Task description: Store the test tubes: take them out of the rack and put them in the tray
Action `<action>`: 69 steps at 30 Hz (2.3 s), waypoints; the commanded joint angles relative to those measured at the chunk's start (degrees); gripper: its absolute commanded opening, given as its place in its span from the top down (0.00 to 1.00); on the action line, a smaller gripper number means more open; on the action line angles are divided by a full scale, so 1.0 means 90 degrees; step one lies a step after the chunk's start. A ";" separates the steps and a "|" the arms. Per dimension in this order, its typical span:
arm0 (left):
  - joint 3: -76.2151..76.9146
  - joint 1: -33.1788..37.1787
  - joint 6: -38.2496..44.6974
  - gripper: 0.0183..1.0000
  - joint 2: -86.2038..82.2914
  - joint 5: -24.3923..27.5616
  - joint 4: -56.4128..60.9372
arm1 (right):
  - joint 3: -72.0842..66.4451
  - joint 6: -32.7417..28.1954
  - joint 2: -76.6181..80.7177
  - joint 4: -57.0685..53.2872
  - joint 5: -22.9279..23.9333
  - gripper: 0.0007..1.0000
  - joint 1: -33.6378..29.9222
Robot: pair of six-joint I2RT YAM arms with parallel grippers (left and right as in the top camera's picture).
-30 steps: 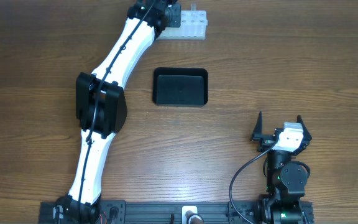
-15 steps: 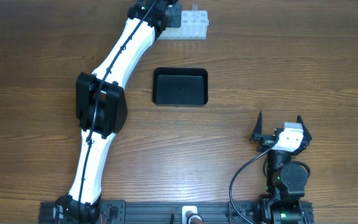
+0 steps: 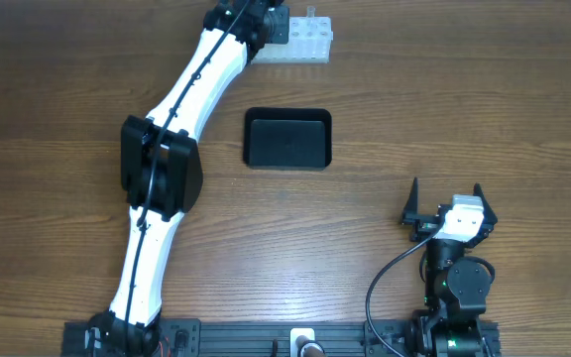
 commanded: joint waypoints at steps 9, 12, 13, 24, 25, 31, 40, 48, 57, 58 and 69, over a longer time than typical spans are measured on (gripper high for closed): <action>0.0158 0.0010 0.0027 0.90 -0.1212 -0.0010 -0.0066 | -0.0034 -0.0007 -0.0051 -0.0027 0.0019 0.01 -0.0041; 0.0158 0.0010 0.0027 0.91 -0.1455 -0.0010 -0.0272 | -0.0034 -0.0007 -0.0051 -0.0027 0.0019 0.01 -0.0041; 0.0158 0.0010 0.0027 0.91 -0.1557 -0.0010 -0.0386 | -0.0034 -0.0007 -0.0051 -0.0027 0.0019 0.01 -0.0041; 0.0158 -0.0092 -0.0255 0.94 -0.2387 0.0542 -0.2650 | -0.0034 -0.0007 -0.0051 -0.0024 0.0019 0.01 -0.0041; 0.0158 -0.0107 -0.0396 0.94 -0.2416 0.0648 -0.2992 | -0.0034 -0.0007 -0.0051 -0.0027 0.0019 0.01 -0.0041; 0.0158 -0.0265 -0.0729 0.96 -0.2412 0.0741 -0.4432 | -0.0034 -0.0007 -0.0051 -0.0027 0.0019 0.01 -0.0041; 0.0158 -0.0408 -0.0748 0.96 -0.1950 0.1081 -0.5433 | -0.0034 -0.0007 -0.0051 -0.0027 0.0019 0.01 -0.0041; 0.0155 -0.0384 -0.0748 0.95 -0.1251 0.1552 -0.5452 | -0.0034 -0.0007 -0.0051 -0.0027 0.0019 0.01 -0.0041; 0.0155 -0.0323 -0.0746 0.95 -0.0631 0.1574 -0.5238 | -0.0034 -0.0007 -0.0051 -0.0024 0.0019 0.01 -0.0041; 0.0155 -0.0308 -0.0746 0.95 -0.0580 0.1574 -0.5192 | -0.0034 -0.0007 -0.0051 -0.0027 0.0019 0.01 -0.0041; 0.0155 -0.0100 -0.0743 0.95 -0.0182 0.1574 -0.5124 | -0.0034 -0.0007 -0.0051 -0.0027 0.0019 0.01 -0.0041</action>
